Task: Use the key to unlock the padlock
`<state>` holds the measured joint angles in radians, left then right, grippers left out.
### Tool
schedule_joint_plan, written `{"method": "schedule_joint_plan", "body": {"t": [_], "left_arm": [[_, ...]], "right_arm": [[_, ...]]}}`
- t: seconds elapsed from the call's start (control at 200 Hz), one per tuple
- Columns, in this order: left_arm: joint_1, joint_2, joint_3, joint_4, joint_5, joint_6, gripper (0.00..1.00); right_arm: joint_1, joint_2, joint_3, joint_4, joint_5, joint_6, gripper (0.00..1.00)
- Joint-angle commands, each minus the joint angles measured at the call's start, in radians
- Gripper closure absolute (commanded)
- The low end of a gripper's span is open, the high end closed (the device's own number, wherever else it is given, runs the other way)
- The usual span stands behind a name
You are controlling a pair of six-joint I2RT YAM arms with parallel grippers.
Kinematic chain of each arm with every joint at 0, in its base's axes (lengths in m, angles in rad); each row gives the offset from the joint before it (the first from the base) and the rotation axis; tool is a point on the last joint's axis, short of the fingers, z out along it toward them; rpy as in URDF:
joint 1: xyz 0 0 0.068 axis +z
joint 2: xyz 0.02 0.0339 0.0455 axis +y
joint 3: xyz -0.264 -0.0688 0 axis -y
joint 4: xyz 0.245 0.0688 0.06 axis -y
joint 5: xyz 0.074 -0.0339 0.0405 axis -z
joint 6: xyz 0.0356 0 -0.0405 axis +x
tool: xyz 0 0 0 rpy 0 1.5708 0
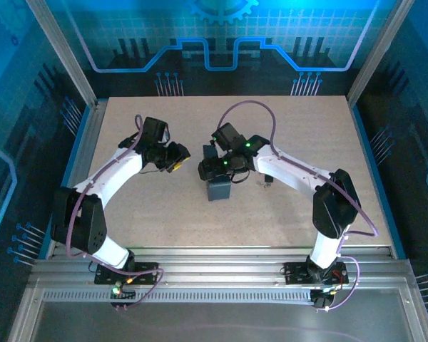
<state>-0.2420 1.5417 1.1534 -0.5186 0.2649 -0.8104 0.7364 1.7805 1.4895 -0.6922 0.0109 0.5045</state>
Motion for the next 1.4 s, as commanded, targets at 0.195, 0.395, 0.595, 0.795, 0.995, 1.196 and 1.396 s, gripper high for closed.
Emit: {"method": "schedule_joint_plan", "body": {"t": [0.195,0.395,0.595,0.795,0.995,1.196,1.396], "left_arm": [[0.02,-0.029,-0.024,-0.024,-0.009,0.017,0.59],[0.026,-0.039,-0.032,-0.027,-0.014,0.022,0.59],[0.024,-0.048,-0.035,-0.026,-0.001,0.032,0.59],[0.023,-0.058,-0.041,-0.034,-0.007,0.037,0.59],[0.024,-0.062,-0.051,-0.025,-0.01,0.028,0.59],[0.024,-0.064,-0.054,-0.024,-0.01,0.028,0.59],[0.026,-0.07,-0.055,-0.03,-0.013,0.033,0.59]], "right_arm": [[0.006,0.046,0.014,-0.015,0.004,0.019,0.18],[-0.03,0.047,-0.016,0.016,-0.053,0.036,0.28],[-0.121,-0.022,-0.202,0.293,-0.296,0.11,0.34],[-0.172,-0.064,-0.258,0.33,-0.324,0.104,0.15],[-0.16,-0.105,-0.198,0.259,-0.273,0.044,0.0],[-0.074,-0.06,-0.084,0.13,-0.132,-0.037,0.0],[-0.011,0.062,0.034,-0.006,0.002,-0.063,0.0]]}}
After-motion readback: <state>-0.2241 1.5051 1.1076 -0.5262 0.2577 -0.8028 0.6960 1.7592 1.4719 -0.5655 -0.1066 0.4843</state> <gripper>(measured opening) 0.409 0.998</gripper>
